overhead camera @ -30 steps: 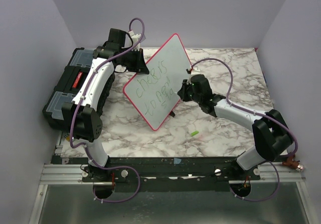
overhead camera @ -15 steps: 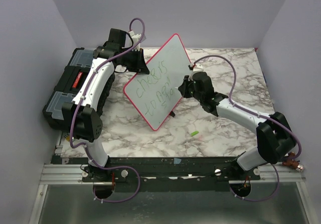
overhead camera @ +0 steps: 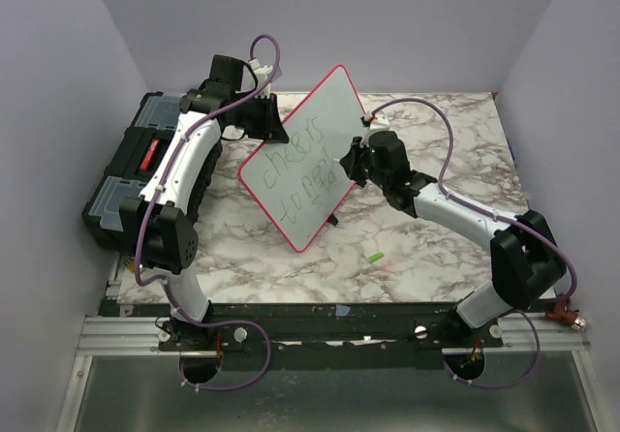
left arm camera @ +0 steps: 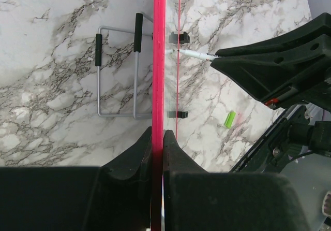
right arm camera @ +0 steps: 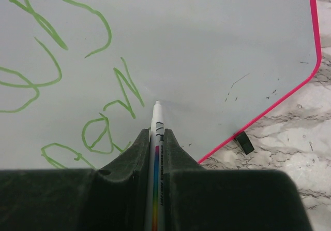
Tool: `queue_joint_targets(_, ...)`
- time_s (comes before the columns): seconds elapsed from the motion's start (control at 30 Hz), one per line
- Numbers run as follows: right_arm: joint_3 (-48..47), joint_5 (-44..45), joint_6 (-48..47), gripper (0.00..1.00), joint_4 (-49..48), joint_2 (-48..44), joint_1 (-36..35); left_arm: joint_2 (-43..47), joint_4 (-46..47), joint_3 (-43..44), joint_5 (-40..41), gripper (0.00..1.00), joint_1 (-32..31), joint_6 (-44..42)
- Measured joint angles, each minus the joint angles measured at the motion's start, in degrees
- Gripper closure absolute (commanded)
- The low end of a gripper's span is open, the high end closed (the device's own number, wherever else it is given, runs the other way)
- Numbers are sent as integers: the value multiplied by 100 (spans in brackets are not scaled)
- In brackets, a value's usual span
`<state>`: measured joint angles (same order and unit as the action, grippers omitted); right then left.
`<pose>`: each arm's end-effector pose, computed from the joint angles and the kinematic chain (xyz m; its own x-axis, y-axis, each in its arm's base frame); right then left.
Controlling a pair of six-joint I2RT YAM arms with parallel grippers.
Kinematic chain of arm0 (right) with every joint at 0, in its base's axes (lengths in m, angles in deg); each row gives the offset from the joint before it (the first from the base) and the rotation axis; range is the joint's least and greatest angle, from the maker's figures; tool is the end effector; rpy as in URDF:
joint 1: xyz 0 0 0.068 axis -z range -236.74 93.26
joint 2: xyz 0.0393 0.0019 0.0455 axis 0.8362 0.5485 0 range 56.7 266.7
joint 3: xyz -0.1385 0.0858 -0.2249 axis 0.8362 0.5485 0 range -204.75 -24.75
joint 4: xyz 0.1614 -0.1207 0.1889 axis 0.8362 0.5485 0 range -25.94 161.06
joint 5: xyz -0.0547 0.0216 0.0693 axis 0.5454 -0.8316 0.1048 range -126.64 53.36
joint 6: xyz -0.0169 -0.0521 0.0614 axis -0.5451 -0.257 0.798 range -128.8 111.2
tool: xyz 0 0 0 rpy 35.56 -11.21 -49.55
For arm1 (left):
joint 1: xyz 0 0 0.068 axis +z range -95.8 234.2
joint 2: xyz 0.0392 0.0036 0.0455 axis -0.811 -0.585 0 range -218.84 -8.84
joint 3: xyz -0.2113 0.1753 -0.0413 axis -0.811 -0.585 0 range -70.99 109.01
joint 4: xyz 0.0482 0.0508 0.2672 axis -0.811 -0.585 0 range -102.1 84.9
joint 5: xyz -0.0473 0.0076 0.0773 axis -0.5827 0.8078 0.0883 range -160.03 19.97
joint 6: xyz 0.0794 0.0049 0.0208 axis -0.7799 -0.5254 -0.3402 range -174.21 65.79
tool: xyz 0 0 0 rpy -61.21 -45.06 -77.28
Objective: Write a sentence on the whiteboard
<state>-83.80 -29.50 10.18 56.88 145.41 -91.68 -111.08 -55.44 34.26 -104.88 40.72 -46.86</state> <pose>0.3363 0.2242 0.2502 -0.4505 0.0789 -0.8893 -0.3465 0.9026 0.2556 0.4031 -0.1387 0.3524 -0.7817 0.0793 -0.6185 0.4718 0.7238 -0.5035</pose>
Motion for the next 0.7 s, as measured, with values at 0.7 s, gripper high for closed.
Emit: queue_joint_targets(0.7,385,59,13,99,-48,76,0,0,0,0,0,100,2,0)
